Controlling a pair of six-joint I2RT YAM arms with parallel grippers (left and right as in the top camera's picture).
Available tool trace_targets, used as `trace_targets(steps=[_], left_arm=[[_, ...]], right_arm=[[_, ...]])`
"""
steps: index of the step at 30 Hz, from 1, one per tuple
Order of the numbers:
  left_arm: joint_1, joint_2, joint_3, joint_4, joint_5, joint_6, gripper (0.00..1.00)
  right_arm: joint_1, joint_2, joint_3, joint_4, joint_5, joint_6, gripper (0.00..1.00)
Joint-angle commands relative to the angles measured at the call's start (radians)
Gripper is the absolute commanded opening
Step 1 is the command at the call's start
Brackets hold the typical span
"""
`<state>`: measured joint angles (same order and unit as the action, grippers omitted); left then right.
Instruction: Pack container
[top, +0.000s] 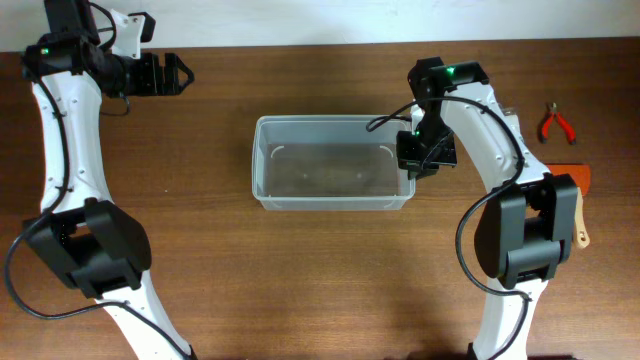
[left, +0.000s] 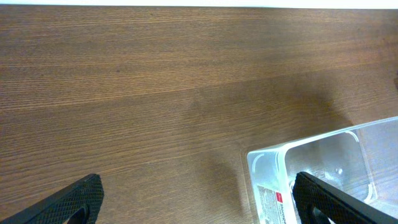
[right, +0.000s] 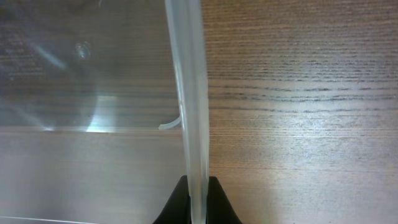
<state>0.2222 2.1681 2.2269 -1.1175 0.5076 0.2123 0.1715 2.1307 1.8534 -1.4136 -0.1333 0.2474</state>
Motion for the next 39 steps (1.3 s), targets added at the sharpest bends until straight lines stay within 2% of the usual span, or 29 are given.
trace_targets(steps=[1,17,39], left_arm=[[0.003,-0.002,0.016,-0.005,-0.004,-0.01,0.99],[0.003,-0.002,0.016,-0.016,-0.014,-0.009,0.99],[0.003,-0.002,0.016,-0.021,-0.019,-0.009,0.99]], right_arm=[[-0.006,-0.019,-0.002,-0.003,-0.012,0.014,0.04],[-0.008,-0.019,-0.002,-0.004,0.013,-0.102,0.04],[-0.008,-0.019,-0.002,0.008,0.01,-0.048,0.04]])
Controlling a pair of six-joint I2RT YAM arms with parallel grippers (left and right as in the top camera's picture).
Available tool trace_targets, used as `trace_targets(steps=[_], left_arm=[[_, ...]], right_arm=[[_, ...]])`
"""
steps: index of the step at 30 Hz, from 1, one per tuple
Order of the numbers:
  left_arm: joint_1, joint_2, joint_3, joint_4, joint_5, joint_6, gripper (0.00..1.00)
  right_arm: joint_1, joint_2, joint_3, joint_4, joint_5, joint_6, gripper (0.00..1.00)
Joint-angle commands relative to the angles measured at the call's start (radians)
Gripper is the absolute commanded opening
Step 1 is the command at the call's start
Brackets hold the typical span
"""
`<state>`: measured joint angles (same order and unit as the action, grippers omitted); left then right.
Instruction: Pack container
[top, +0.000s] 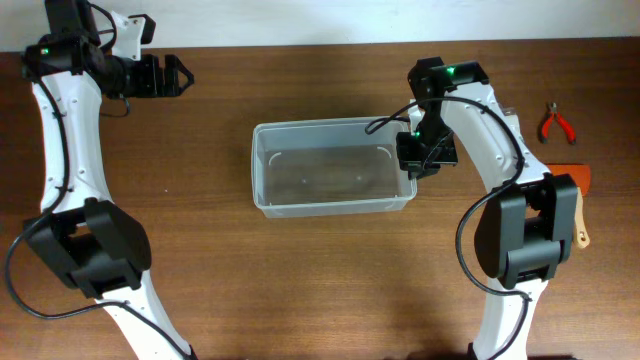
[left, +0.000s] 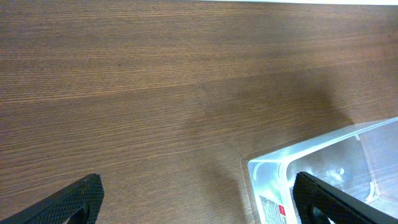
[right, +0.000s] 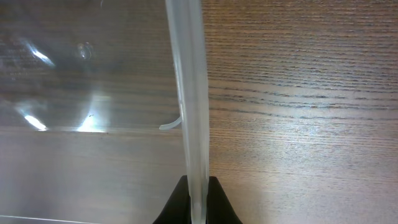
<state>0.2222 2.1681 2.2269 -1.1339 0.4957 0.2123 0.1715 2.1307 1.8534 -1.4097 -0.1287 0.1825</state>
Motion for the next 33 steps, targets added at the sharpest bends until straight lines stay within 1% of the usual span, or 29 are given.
trace_targets(steps=[1,10,24,27,33], left_arm=[[0.003,-0.002,0.016,-0.004,-0.007,-0.009,0.99],[0.003,-0.002,0.016,-0.004,-0.007,-0.01,0.99],[0.003,-0.002,0.016,-0.008,-0.006,-0.01,0.99],[0.003,-0.002,0.016,-0.008,-0.007,-0.01,0.99],[0.003,-0.002,0.016,-0.008,-0.007,-0.009,0.99]], right_arm=[[-0.008,-0.019,-0.002,0.006,0.005,0.018,0.04],[-0.008,-0.019,-0.002,0.009,0.005,0.07,0.04],[-0.008,-0.019,-0.002,0.013,0.005,0.069,0.04],[-0.008,-0.019,-0.002,0.014,0.005,0.038,0.04],[-0.008,-0.019,-0.002,0.014,0.005,0.038,0.04]])
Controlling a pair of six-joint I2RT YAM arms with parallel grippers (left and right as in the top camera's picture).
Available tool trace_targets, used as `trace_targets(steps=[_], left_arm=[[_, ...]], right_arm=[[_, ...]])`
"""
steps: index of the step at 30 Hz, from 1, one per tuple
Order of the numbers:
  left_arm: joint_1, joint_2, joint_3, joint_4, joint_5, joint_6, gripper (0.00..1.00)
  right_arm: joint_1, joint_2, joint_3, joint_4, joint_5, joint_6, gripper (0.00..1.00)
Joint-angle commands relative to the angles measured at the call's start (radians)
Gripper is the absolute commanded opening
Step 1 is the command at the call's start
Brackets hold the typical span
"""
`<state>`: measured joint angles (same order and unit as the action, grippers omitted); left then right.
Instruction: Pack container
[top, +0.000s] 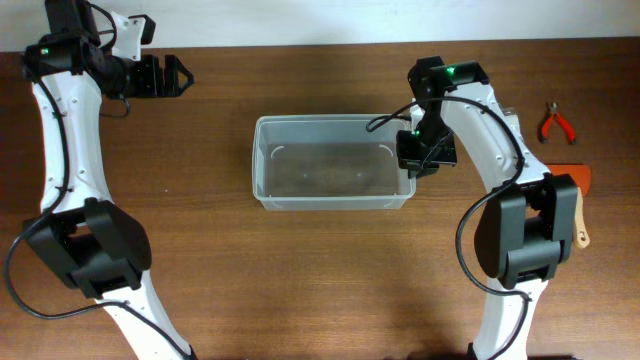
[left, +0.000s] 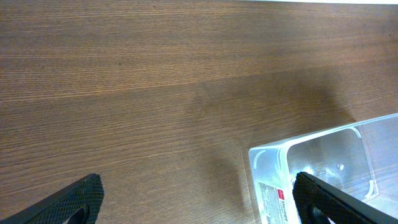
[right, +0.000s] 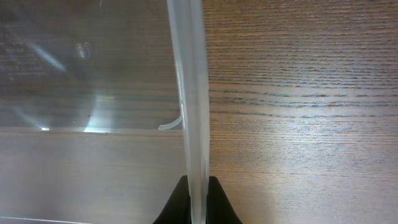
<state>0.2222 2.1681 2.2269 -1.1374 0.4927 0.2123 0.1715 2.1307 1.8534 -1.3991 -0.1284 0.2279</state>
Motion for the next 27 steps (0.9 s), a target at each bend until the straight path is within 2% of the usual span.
trace_targets(steps=[1,10,14,27], left_arm=[[0.003,-0.002,0.016,-0.004,-0.004,-0.01,0.99],[0.003,-0.002,0.016,-0.004,-0.004,-0.009,0.99],[0.003,-0.002,0.016,-0.004,-0.004,-0.009,0.99],[0.003,-0.002,0.016,-0.004,-0.004,-0.009,0.99]], right_arm=[[-0.008,-0.019,-0.002,0.004,0.005,-0.011,0.04],[-0.008,-0.019,-0.002,0.004,0.005,-0.01,0.04],[-0.008,-0.019,-0.002,0.008,0.005,-0.01,0.09],[-0.008,-0.019,-0.002,0.023,0.005,-0.011,0.11]])
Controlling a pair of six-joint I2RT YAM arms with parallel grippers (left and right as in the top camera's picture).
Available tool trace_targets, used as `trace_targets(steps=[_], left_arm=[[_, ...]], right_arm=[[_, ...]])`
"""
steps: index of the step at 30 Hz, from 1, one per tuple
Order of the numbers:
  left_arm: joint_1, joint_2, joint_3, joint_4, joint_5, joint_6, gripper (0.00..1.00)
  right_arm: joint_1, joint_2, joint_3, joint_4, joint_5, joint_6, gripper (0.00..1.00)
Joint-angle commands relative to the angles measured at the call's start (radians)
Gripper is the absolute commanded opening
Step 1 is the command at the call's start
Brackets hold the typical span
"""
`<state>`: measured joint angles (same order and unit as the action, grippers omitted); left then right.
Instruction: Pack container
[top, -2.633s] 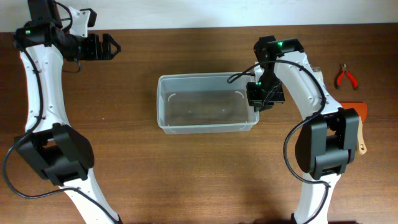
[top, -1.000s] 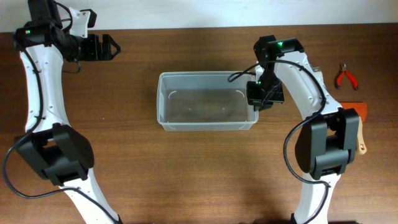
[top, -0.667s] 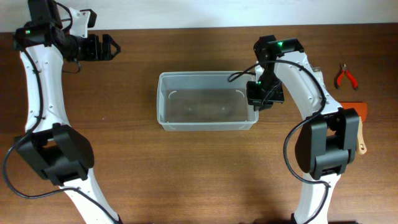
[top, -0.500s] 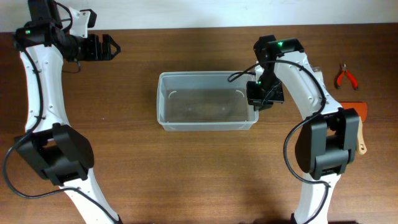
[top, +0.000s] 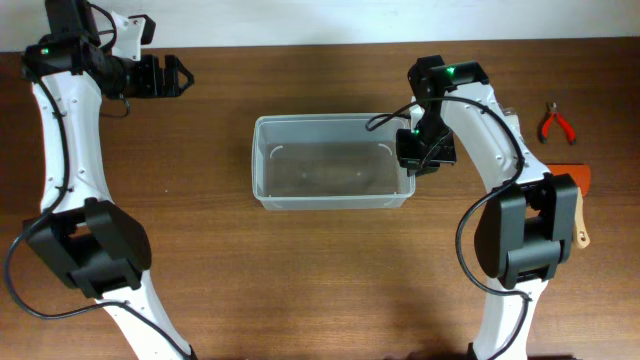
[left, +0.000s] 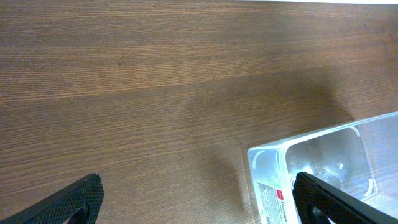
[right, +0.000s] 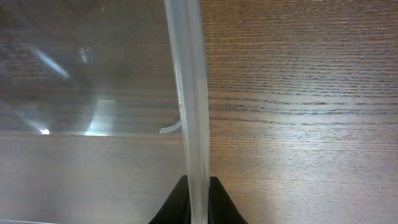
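Observation:
A clear, empty plastic container (top: 331, 203) sits in the middle of the wooden table. My right gripper (top: 413, 164) is shut on the container's right rim; in the right wrist view that rim (right: 188, 93) runs straight down between the two black fingers of the gripper (right: 198, 200). My left gripper (top: 181, 75) hangs open over bare wood at the far left back, holding nothing. In the left wrist view the left gripper (left: 196, 194) has its jaws wide apart, and the container's labelled corner (left: 273, 186) shows at lower right.
Red-handled pliers (top: 556, 124) lie at the far right back. An orange tool with a wooden handle (top: 577, 192) lies at the right edge, behind my right arm. The white wall runs along the table's back edge.
The container has shifted very slightly to the left with my right gripper still shut on its rim. The left arm has not moved.
My right gripper was shut on the container's right rim throughout and the left gripper stayed open at the back left. The container stood a little nearer the front and slightly skewed at the middle moment, then was back square, where it stands now.

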<state>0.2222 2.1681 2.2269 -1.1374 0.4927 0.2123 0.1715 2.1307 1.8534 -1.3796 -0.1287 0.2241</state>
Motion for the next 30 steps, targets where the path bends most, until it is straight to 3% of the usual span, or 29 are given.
trace_targets(steps=[1,9,21,24,28,30], left_arm=[[0.003,-0.002,0.016,-0.004,-0.004,-0.009,0.99],[0.003,-0.002,0.016,-0.004,-0.004,-0.009,0.99],[0.003,-0.002,0.016,-0.003,-0.004,-0.009,0.99],[0.003,-0.002,0.016,-0.004,-0.004,-0.009,0.99],[0.003,-0.002,0.016,-0.005,-0.004,-0.01,0.99],[0.003,-0.002,0.016,-0.005,-0.004,-0.01,0.99]], right_arm=[[-0.008,-0.019,-0.002,0.003,0.005,-0.007,0.13],[-0.008,-0.019,-0.002,0.003,0.005,-0.007,0.33],[-0.01,-0.058,0.079,-0.021,0.01,-0.023,0.46],[-0.011,-0.059,0.166,-0.07,0.018,-0.037,0.56],[-0.029,-0.059,0.322,-0.181,0.063,-0.038,0.99],[-0.045,-0.06,0.41,-0.249,0.063,-0.057,0.99]])
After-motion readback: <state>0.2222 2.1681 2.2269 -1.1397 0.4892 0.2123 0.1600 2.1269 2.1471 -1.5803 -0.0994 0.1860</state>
